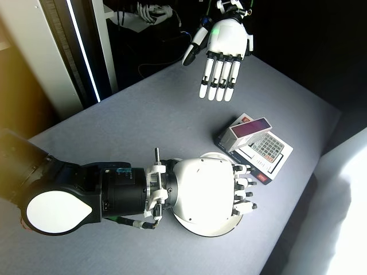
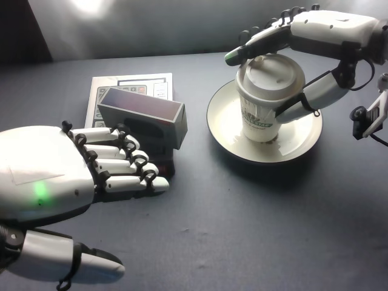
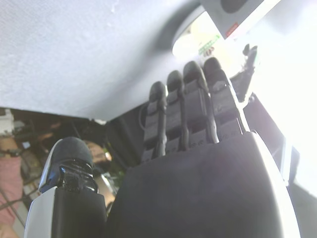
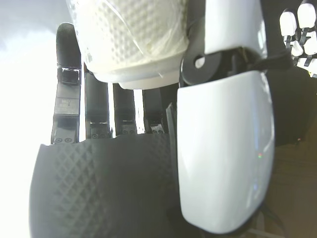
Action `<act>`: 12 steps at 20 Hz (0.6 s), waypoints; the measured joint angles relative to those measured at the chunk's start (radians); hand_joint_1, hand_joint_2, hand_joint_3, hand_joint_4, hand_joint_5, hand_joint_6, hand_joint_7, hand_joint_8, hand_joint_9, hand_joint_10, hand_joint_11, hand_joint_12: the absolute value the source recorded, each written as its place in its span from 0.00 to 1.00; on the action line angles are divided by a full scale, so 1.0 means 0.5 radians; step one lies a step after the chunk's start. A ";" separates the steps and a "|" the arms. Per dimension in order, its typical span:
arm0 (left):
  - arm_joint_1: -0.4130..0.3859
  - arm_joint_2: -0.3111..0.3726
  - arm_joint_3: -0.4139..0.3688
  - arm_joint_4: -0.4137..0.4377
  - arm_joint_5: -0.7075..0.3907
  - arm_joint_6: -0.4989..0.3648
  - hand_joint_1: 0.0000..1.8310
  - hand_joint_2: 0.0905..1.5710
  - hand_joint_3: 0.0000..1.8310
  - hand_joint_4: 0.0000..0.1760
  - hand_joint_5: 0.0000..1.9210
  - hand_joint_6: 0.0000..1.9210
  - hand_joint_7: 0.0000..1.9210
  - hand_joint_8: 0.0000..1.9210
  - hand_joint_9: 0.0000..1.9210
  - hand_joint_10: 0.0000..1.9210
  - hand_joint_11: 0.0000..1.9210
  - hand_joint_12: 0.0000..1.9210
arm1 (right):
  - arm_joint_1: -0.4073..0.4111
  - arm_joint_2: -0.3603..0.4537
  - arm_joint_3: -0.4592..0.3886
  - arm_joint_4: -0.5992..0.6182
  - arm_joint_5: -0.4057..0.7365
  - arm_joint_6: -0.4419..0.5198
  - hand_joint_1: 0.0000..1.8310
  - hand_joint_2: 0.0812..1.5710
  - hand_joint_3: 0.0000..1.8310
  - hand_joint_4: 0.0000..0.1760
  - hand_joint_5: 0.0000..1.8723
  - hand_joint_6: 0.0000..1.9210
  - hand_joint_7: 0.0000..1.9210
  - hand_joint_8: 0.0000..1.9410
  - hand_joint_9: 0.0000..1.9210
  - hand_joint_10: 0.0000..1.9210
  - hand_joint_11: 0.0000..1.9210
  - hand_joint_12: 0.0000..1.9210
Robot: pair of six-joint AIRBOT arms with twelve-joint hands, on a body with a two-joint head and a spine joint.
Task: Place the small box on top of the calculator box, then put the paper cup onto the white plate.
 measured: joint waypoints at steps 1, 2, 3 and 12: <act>0.000 0.000 0.000 -0.001 0.001 0.000 0.00 0.77 0.00 0.00 0.11 0.00 0.12 0.00 0.11 0.00 0.00 0.21 | 0.000 0.000 0.000 -0.002 0.000 -0.001 0.70 0.69 0.00 0.00 0.32 0.00 0.35 0.00 0.31 0.04 0.06 0.65; 0.000 0.000 0.000 0.000 0.000 0.000 0.01 0.77 0.00 0.00 0.11 0.00 0.13 0.00 0.12 0.00 0.00 0.22 | -0.002 0.001 0.000 -0.002 0.002 -0.007 0.68 0.70 0.00 0.00 0.29 0.00 0.32 0.00 0.29 0.03 0.03 0.67; 0.000 0.000 0.000 0.000 0.000 0.000 0.00 0.77 0.00 0.00 0.11 0.00 0.12 0.00 0.11 0.00 0.00 0.21 | -0.002 0.003 0.000 -0.009 0.002 -0.008 0.67 0.70 0.00 0.00 0.28 0.00 0.31 0.00 0.28 0.02 0.02 0.67; -0.005 0.000 0.000 0.009 0.005 0.000 0.01 0.77 0.00 0.00 0.11 0.00 0.12 0.00 0.12 0.00 0.00 0.22 | -0.040 0.008 0.000 -0.049 -0.008 -0.043 0.53 0.56 0.00 0.00 0.08 0.00 0.14 0.00 0.14 0.00 0.00 0.42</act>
